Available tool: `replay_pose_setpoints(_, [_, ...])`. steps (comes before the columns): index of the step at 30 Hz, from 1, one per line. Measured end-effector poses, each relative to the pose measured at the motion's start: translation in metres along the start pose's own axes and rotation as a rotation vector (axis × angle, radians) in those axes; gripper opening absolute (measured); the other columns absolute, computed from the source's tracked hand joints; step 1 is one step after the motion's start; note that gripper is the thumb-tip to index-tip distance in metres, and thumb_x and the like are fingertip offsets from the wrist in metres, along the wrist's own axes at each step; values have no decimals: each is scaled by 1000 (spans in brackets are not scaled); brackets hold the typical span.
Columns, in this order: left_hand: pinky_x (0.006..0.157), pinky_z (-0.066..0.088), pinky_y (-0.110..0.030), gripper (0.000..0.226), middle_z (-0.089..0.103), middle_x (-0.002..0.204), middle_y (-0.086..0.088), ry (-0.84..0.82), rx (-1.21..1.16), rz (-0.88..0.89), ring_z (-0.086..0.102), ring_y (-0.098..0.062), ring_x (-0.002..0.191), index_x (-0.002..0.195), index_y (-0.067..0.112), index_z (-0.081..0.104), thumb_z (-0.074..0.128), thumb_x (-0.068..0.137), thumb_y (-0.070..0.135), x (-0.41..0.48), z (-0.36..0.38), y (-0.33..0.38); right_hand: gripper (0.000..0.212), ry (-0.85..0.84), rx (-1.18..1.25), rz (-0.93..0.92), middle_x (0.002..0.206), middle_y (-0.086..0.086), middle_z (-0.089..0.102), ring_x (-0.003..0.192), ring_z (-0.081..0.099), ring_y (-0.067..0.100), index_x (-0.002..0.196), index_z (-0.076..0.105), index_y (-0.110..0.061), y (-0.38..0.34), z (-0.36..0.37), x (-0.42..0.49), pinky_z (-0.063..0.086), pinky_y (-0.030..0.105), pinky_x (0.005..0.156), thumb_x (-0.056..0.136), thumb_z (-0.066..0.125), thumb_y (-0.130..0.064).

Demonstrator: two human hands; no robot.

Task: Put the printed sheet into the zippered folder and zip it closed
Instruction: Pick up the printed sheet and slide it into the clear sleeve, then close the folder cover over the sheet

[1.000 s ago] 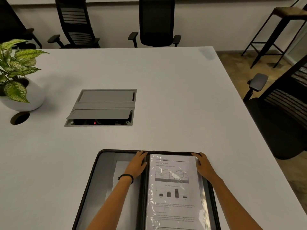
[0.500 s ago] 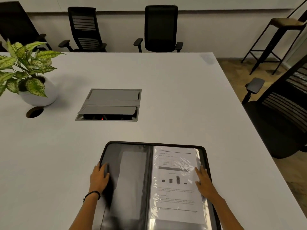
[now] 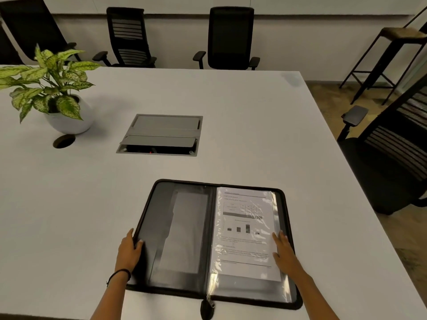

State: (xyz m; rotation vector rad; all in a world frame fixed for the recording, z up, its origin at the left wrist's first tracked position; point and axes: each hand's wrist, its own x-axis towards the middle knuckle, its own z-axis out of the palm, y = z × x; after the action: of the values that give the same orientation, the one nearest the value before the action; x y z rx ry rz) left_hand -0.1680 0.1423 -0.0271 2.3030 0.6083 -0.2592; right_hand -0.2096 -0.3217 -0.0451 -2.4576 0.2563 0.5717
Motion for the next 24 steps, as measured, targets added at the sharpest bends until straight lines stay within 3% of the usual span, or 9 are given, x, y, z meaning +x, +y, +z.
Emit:
replay_pose_setpoints(5, [102,42,-50,40,54,129,-27,57,41,45,52,-42,119,133,-2,49,50,97,15,-2,-19,7,67,10,21,-8,156,12,-9,145,-6,26,144,-3,-6,8,8,-15,9,38,117,94,42,-4])
replay_pose_setpoints(10, [95,46,-45,35,62,125,-20,9,-17,147,58,-36,112,127,7,54,49,98,25,-10,-46,44,66,-6,66,-5,156,13,-6,145,-2,27,144,1,-5,13,9,-23,11,39,118,94,44,-5])
replay_pose_setpoints(13, [96,45,-41,40,60,128,-19,-38,-26,225,56,-34,117,131,8,52,51,97,29,-18,-58,76,58,70,223,-8,155,17,13,143,16,29,143,17,-5,0,2,-26,20,39,117,93,45,-2])
replay_pose_setpoints(17, [97,48,-42,46,59,131,-16,-111,20,322,57,-34,118,134,11,48,52,95,34,-35,-64,121,45,316,724,-32,138,21,45,122,49,37,134,38,-2,-34,-17,-27,43,39,98,90,46,6])
replay_pose_setpoints(20, [95,51,-41,48,60,129,-15,-169,16,389,59,-31,116,137,13,46,49,95,37,-48,-60,152,30,219,946,-63,119,21,61,99,64,33,122,51,-7,-65,-37,-28,55,33,78,92,48,-6])
replay_pose_setpoints(24, [65,58,-30,39,68,107,-2,-237,38,554,67,-17,89,132,19,50,40,98,38,-67,-49,185,29,0,961,-155,110,13,69,92,70,24,118,58,-8,-98,-60,-38,60,29,72,92,52,-19])
